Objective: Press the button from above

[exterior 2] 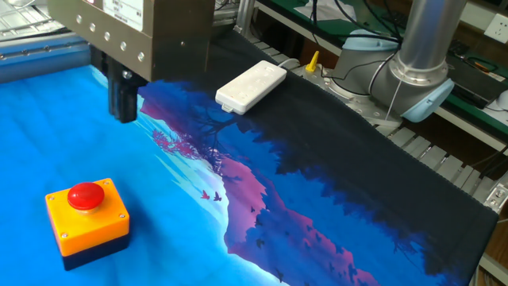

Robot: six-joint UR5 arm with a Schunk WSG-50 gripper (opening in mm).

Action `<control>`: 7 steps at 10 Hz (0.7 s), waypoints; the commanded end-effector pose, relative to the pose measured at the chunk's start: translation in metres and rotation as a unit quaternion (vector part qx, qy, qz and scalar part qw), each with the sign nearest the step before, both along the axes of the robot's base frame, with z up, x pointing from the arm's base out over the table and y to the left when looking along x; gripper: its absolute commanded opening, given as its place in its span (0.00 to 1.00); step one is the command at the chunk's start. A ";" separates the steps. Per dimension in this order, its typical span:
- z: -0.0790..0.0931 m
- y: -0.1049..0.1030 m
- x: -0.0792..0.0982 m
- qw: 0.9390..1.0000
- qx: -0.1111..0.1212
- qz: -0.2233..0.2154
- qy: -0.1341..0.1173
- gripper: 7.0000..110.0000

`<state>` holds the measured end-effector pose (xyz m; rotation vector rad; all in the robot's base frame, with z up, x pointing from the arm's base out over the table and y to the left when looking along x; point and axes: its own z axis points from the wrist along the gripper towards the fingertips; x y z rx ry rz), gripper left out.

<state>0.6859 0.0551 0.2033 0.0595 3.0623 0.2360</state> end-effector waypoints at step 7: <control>-0.041 -0.034 0.023 0.998 -0.052 0.017 -0.041 0.00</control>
